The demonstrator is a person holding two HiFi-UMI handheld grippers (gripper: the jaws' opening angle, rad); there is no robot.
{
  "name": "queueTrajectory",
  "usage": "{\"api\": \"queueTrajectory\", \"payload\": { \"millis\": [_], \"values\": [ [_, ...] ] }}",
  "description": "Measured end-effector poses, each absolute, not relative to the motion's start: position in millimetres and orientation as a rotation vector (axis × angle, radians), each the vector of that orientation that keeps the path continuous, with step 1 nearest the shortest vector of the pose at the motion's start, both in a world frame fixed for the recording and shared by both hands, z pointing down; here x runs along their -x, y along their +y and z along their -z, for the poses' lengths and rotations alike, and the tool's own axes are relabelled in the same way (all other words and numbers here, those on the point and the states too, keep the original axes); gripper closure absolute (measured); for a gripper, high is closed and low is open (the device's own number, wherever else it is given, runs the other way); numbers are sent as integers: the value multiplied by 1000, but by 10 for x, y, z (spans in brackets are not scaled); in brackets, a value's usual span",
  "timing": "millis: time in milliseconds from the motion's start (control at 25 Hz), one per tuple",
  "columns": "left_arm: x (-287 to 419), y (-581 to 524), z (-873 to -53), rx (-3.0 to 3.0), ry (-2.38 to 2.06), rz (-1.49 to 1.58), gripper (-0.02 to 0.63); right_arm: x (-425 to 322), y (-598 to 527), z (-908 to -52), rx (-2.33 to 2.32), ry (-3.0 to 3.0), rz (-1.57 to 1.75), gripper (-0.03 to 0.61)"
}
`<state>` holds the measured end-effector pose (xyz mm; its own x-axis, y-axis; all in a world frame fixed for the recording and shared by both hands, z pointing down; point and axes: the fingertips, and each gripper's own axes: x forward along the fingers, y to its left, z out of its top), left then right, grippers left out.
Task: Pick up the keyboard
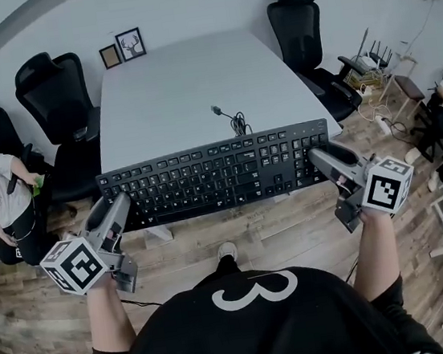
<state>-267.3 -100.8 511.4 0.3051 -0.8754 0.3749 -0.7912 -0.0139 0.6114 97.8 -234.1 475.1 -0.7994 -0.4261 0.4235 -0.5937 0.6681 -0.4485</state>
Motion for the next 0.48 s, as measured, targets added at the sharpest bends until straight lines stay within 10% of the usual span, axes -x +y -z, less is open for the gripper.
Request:
{"api": "queueTrajectory", "payload": {
  "millis": [480],
  "values": [
    [2672, -995, -5158, -1783, -1494, 167, 423, -967, -2359, -4728, -811, -2589, -844, 399]
  ]
}}
